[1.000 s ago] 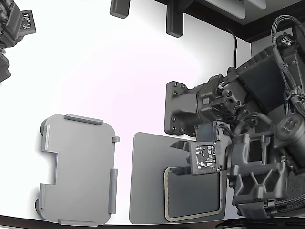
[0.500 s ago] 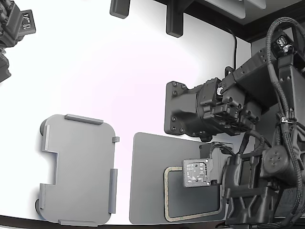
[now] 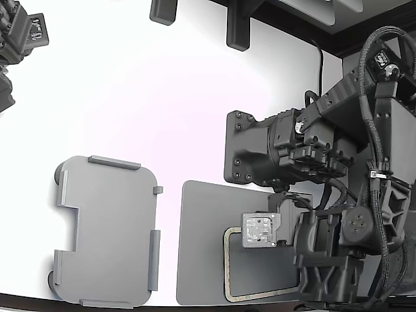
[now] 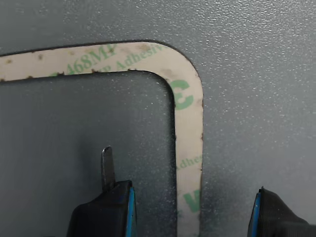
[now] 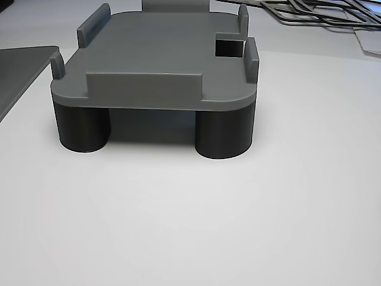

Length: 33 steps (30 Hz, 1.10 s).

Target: Move top rectangular frame to the holder.

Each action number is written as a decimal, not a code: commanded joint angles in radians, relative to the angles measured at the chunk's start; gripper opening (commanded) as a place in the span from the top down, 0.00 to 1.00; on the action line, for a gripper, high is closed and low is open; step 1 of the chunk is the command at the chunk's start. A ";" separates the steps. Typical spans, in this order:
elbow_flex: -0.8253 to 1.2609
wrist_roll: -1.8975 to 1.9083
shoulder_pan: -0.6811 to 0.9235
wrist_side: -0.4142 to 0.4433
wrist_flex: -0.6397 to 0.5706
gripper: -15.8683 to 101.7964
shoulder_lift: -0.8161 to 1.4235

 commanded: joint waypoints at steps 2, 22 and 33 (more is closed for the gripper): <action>-0.006 -0.011 -0.009 0.005 -0.014 0.07 0.015; 0.044 -0.038 -0.014 -0.009 -0.080 0.31 -0.032; 0.003 -0.046 -0.038 -0.011 -0.002 0.95 -0.015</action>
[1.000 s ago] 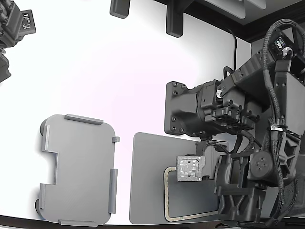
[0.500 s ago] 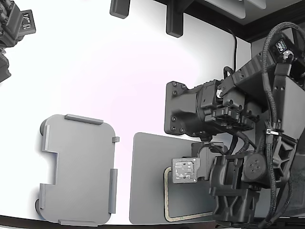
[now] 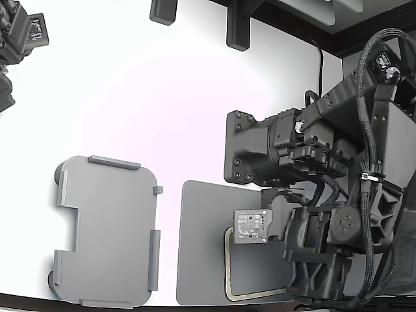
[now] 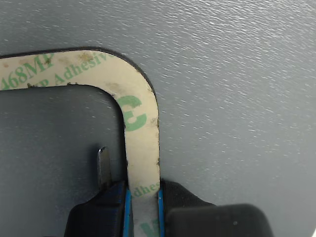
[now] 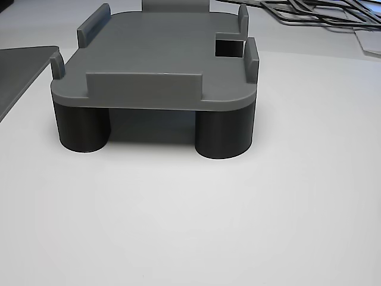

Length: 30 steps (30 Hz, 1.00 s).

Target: Move top rectangular frame to the holder.

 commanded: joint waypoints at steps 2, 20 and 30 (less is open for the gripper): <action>-0.110 0.005 -0.032 -0.005 0.067 0.95 0.011; -0.776 0.750 -0.364 0.259 0.308 0.96 -0.264; -0.950 0.962 -0.538 0.239 0.308 0.96 -0.411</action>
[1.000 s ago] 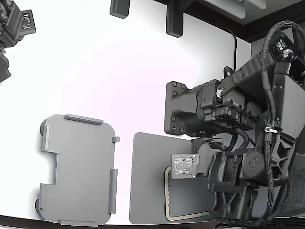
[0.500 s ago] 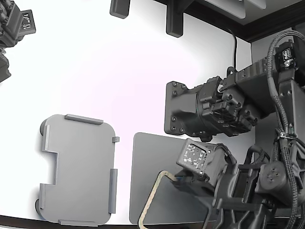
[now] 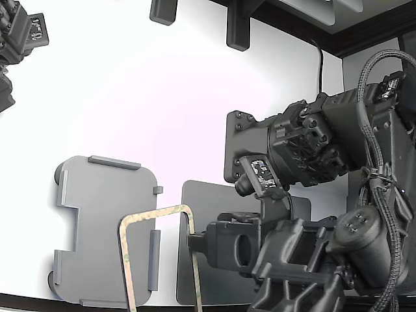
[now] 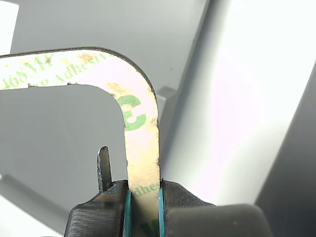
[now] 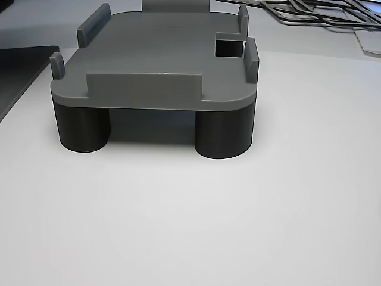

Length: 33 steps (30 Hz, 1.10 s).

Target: Move top rectangular frame to the holder.

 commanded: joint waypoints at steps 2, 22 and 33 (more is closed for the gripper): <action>-0.074 0.040 -0.091 -0.035 0.009 0.96 -0.034; -0.107 -0.094 -0.359 -0.204 0.008 0.95 -0.156; -0.109 -0.091 -0.368 -0.216 0.000 0.82 -0.195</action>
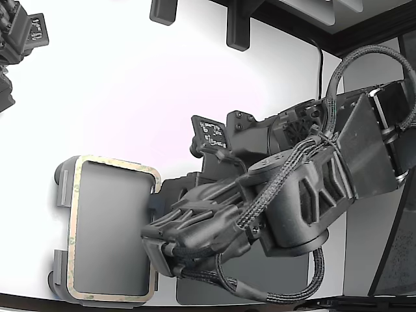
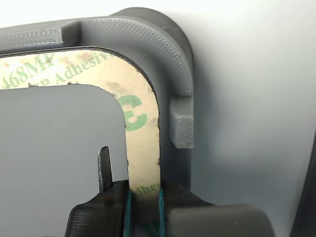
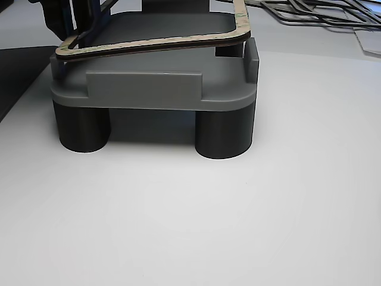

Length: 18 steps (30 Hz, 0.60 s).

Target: Move top rectangular frame to the holder.

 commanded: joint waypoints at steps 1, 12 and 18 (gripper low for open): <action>-0.038 0.005 -0.015 0.002 0.002 0.82 0.009; -0.043 0.005 -0.015 -0.017 -0.002 0.79 -0.015; -0.035 -0.002 -0.015 -0.021 -0.003 0.63 -0.012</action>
